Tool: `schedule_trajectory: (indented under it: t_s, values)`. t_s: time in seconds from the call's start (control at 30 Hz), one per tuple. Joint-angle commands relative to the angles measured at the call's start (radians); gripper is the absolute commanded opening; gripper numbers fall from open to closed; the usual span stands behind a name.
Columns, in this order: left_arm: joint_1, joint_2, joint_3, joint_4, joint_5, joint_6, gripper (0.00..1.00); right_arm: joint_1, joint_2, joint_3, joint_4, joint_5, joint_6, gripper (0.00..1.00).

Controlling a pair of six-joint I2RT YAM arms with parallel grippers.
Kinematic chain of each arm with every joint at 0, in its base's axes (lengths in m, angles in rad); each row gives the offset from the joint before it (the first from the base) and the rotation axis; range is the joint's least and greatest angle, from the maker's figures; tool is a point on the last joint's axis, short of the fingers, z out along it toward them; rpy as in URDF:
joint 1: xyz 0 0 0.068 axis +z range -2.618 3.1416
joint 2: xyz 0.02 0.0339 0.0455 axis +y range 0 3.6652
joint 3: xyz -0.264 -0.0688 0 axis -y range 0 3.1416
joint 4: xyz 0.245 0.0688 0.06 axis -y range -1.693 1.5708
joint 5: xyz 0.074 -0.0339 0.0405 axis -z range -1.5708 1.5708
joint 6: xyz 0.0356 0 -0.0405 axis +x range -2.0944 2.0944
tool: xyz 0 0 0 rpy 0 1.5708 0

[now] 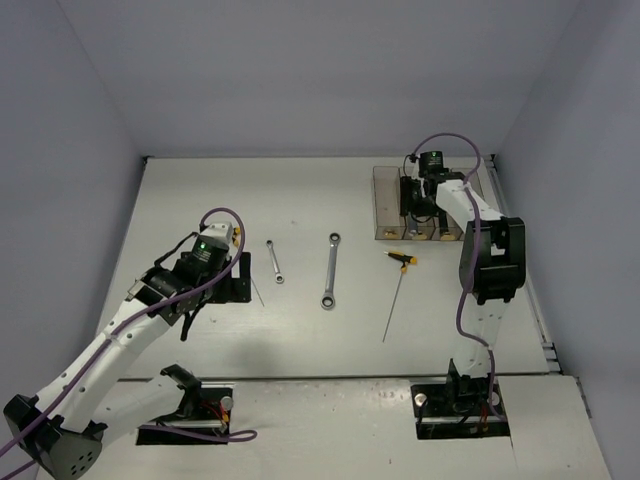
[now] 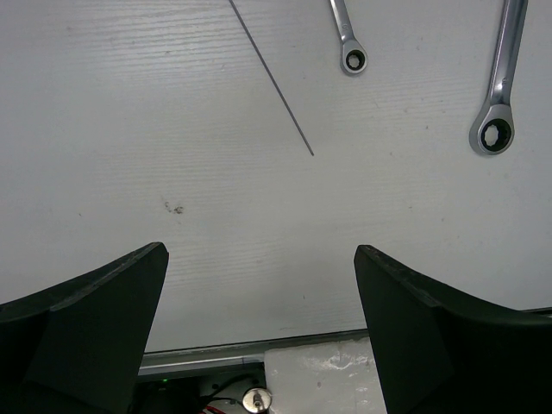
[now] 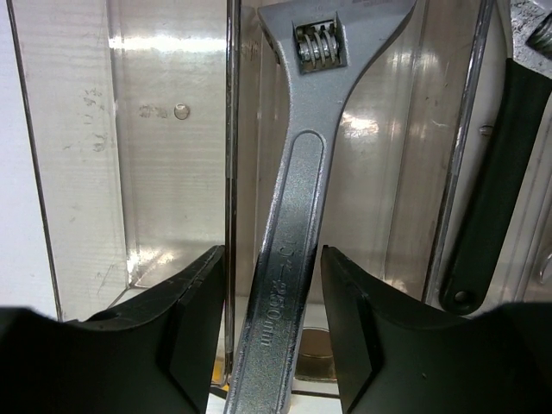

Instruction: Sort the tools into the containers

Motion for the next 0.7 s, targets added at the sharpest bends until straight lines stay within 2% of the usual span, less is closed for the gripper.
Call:
schedule_trajectory:
  t_s: [0.0, 0.17, 0.47, 0.67]
  values:
    - [0.01, -0.006, 0.004, 0.01, -0.003, -0.018, 0.87, -0.017, -0.089, 0.065, 0.022, 0.061, 0.001, 0.49]
    - [0.01, 0.011, 0.014, 0.012, 0.0, -0.02, 0.87, -0.041, -0.118, 0.085, 0.022, 0.093, 0.037, 0.5]
    - [0.009, 0.026, 0.02, 0.012, -0.006, -0.019, 0.87, -0.052, -0.126, 0.124, 0.036, 0.065, 0.07, 0.47]
    - [0.009, 0.029, 0.016, 0.012, -0.007, -0.021, 0.87, -0.054, -0.07, 0.169, 0.038, 0.053, 0.084, 0.47]
